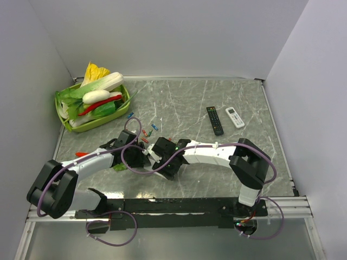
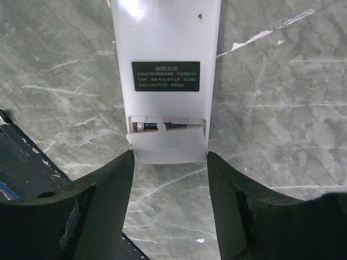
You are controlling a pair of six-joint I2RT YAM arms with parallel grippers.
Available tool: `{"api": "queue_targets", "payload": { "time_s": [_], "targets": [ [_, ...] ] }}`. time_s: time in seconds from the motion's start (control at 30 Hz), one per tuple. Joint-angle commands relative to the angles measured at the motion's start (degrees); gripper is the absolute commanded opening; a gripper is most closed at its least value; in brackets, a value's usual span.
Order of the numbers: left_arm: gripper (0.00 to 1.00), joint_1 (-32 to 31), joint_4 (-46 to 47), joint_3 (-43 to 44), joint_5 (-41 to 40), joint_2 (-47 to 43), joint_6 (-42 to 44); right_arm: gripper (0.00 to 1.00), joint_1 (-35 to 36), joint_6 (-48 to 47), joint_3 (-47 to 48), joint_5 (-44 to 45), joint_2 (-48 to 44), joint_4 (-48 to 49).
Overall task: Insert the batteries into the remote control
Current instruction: Load the battery cover into the remote control.
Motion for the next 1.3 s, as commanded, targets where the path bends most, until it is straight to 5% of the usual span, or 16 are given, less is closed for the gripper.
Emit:
{"api": "queue_targets", "payload": {
  "time_s": [0.0, 0.5, 0.9, 1.27],
  "targets": [
    [0.49, -0.1, -1.3, 0.2, -0.3, -1.2, 0.6, 0.65, -0.5, 2.2, 1.3, 1.2, 0.9, -0.4],
    [0.49, -0.1, -1.4, 0.0, -0.4, -1.6, 0.5, 0.69, -0.5, 5.8, 1.8, 1.4, -2.9, -0.5],
    [0.51, -0.1, -1.3, 0.1, -0.1, -1.6, 0.5, 0.84, -0.4, 10.6, 1.4, 0.8, -10.0, 0.6],
    [0.55, -0.1, -1.0, -0.1, 0.6, -2.0, -0.4, 0.83, -7.1, 33.3, -10.3, -2.4, -19.5, 8.6]
  ]
}}
